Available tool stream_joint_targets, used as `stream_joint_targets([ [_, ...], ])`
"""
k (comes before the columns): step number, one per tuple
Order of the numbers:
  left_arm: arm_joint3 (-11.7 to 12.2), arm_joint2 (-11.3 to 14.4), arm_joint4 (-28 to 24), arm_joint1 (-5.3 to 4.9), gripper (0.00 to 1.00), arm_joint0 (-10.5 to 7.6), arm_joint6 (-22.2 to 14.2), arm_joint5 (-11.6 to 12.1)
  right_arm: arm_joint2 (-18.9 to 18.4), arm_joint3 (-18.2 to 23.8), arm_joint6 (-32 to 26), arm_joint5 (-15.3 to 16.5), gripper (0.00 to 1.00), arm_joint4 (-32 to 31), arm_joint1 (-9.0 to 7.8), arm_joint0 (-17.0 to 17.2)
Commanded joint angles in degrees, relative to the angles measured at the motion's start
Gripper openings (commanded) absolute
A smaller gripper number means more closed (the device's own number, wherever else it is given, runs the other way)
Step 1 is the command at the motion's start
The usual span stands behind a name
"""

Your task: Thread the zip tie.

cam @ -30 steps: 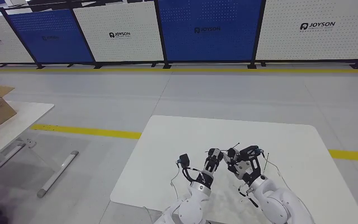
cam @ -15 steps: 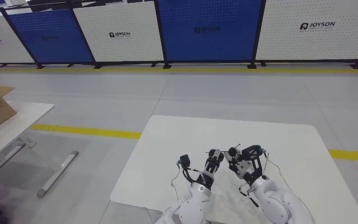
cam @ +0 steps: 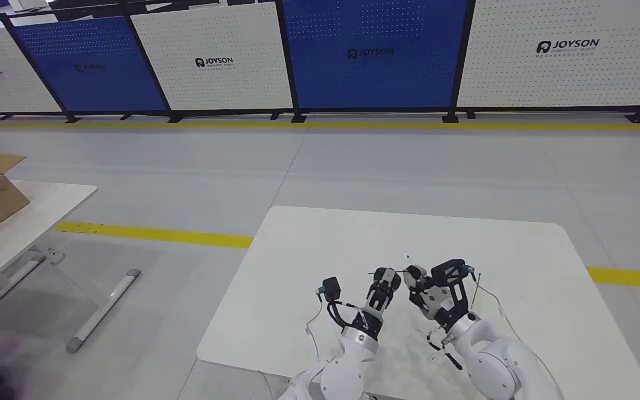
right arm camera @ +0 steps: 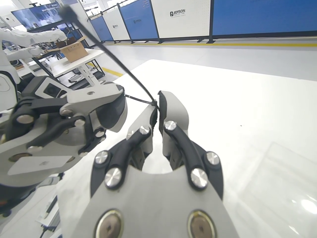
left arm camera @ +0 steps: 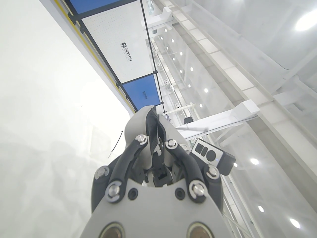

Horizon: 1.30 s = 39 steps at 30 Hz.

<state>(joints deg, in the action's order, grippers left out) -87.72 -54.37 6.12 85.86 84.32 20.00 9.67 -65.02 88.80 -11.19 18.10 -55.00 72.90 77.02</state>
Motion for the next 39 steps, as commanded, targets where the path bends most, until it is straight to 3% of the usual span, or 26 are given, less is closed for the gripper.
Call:
stream_joint_targets([
  [1,0.00,-0.02,0.01,0.01,0.00,0.00,0.00,0.07,0.00,-0.01,0.04,-0.03,0.00,0.04,-0.01,0.02],
  [25,-2.36,-0.56,0.00,-0.22,0.00,1.56,-1.22,3.82,0.87,-0.97,-1.47,0.23,0.00,0.04,-0.01,-0.76],
  [39,-5.67,-1.05,0.71,-0.55,0.00,3.26,-1.78,5.18,1.36,-1.12,-2.29,-0.28,0.00,-0.82,-0.03,-1.02],
])
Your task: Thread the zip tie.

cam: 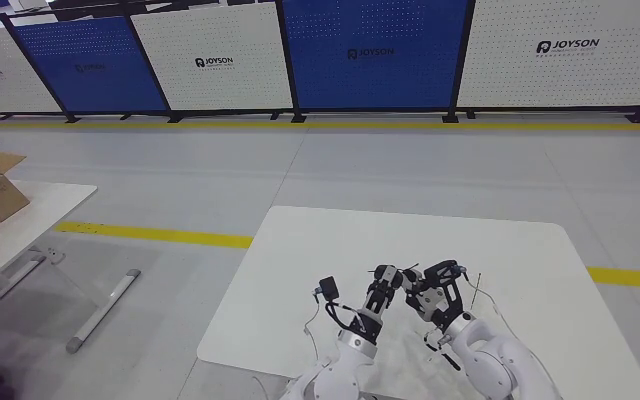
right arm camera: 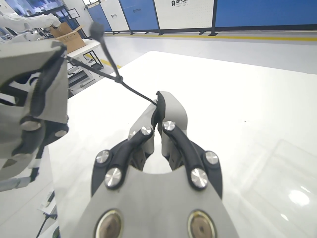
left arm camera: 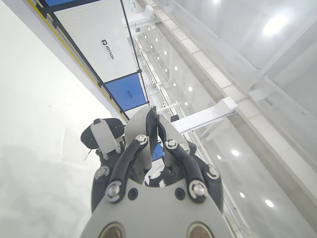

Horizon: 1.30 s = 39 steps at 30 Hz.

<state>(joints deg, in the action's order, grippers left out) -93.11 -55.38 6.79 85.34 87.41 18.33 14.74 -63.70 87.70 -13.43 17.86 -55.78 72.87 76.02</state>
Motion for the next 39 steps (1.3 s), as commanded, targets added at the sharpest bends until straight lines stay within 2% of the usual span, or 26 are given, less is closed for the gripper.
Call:
stream_joint_targets([
  [1,-0.54,-0.08,0.06,-0.07,0.00,0.30,-0.19,0.20,0.09,-0.05,-0.11,-0.09,0.00,-0.11,0.01,-0.05],
  [10,-2.24,-0.37,0.32,-0.31,0.00,1.34,-0.77,0.70,0.59,-0.36,-0.38,-0.47,0.00,-0.44,0.07,-0.39],
  [29,-3.44,-0.30,0.88,-0.64,0.00,2.58,-1.20,1.68,1.04,-0.95,-0.42,-0.87,0.00,-0.91,0.13,-0.73],
  [35,-3.29,-0.16,1.80,-0.69,0.00,2.61,-0.70,1.22,0.91,-0.96,0.23,-0.48,0.00,-0.38,0.11,-0.51],
  [36,-3.10,-0.13,2.11,-0.66,0.00,2.50,-0.33,0.81,0.77,-0.86,0.51,-0.30,0.35,-0.13,0.10,-0.41],
  [37,-2.84,-0.05,2.31,-0.61,0.00,2.28,0.14,0.31,0.57,-0.73,0.84,-0.15,1.00,0.14,0.07,-0.24],
  [39,-2.18,-0.02,2.54,-0.51,0.00,1.77,0.94,-0.56,0.12,-0.32,1.59,0.02,1.00,0.65,0.01,0.17],
])
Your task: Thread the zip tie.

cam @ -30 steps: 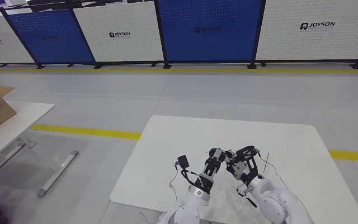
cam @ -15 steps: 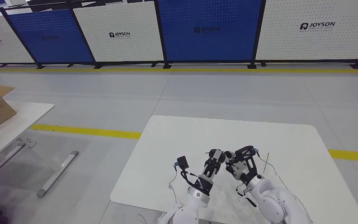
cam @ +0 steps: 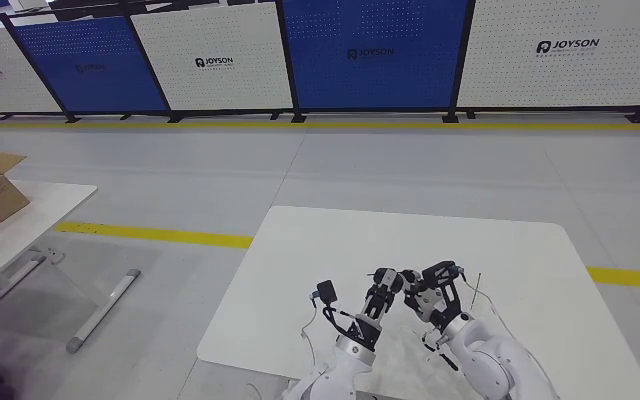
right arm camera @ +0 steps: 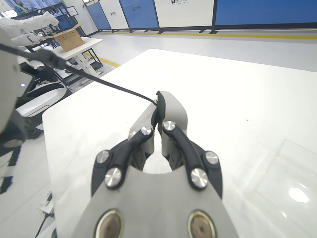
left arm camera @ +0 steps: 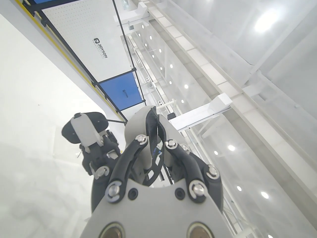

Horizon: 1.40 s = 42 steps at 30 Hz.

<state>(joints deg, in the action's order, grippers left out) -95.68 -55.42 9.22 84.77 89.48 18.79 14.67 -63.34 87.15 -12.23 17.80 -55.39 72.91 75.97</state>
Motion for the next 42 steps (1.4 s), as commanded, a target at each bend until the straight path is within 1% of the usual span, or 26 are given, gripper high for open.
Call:
stream_joint_targets([
  [1,0.69,0.09,0.15,0.12,0.00,-0.55,0.83,-0.71,-0.49,0.46,0.71,0.25,1.00,0.44,-0.08,0.49],
  [6,2.81,-0.02,-0.39,0.39,0.00,-2.06,2.19,-1.95,-2.73,2.58,3.56,0.71,1.00,1.49,-0.47,2.69],
  [11,4.35,-0.41,-0.74,0.54,0.00,-2.94,3.29,-2.31,-5.76,5.23,6.96,0.67,1.00,2.50,-0.95,5.61],
  [18,5.14,-1.79,-2.18,0.53,0.00,-3.09,3.91,-2.17,-11.31,9.69,11.91,1.68,1.00,4.98,-1.78,11.48],
  [22,5.04,-2.95,-3.06,0.41,0.00,-3.01,3.57,-2.24,-14.45,12.18,14.99,1.68,1.00,8.32,-2.25,15.00],
  [25,5.37,-3.64,-2.81,0.27,0.00,-3.05,2.86,-2.75,-16.08,13.10,16.64,1.68,1.00,10.62,-2.55,16.90],
  [27,5.59,-3.75,-1.37,0.10,0.00,-3.12,1.51,-3.52,-16.44,13.39,16.01,1.68,1.00,12.08,-2.78,17.28],
  [29,5.40,-3.75,-0.65,-0.02,0.00,-2.93,0.59,-3.59,-16.44,13.39,16.01,1.68,1.00,12.08,-2.78,17.28],
  [39,5.40,-3.75,-0.65,-0.02,0.00,-2.93,0.59,-3.59,-16.44,13.39,16.01,1.68,1.00,12.08,-2.78,17.28],
  [42,5.49,-4.22,-1.67,0.15,0.00,-3.50,2.44,-3.82,-16.05,13.12,14.34,1.52,1.00,13.15,-2.75,17.09],
])
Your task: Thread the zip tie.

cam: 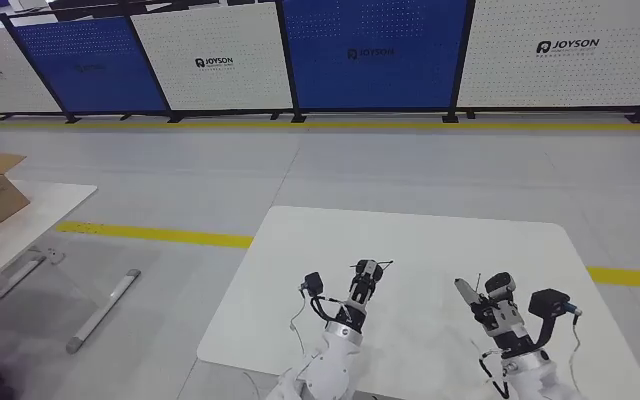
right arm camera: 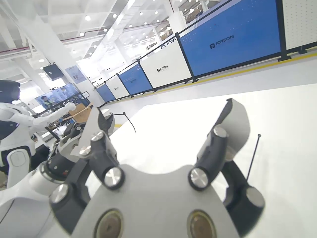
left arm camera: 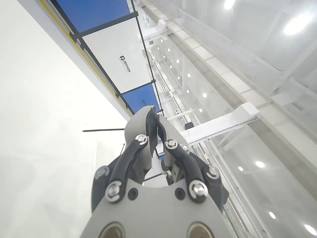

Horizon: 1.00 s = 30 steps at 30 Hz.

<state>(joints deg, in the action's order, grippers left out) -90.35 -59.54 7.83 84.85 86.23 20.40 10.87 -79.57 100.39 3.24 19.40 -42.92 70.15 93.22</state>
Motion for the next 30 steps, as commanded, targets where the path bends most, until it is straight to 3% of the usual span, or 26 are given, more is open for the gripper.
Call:
stream_joint_targets([
  [1,0.50,-0.24,-0.79,0.18,0.00,-0.57,1.68,-0.03,0.06,-0.49,-1.50,-0.60,1.00,1.08,0.04,-0.48],
  [10,4.30,-0.63,1.17,0.76,0.00,-2.96,7.86,-0.11,-3.94,-2.96,2.61,-2.35,1.00,11.81,0.34,1.12],
  [14,5.79,-0.33,2.59,0.81,0.00,-3.33,7.16,-0.52,-5.12,-2.79,2.34,-2.60,1.00,13.70,0.34,1.83],
  [30,5.78,-0.30,2.65,0.80,0.00,-3.28,7.03,-0.47,-5.12,-2.79,2.34,-2.60,1.00,13.70,0.34,1.83],
])
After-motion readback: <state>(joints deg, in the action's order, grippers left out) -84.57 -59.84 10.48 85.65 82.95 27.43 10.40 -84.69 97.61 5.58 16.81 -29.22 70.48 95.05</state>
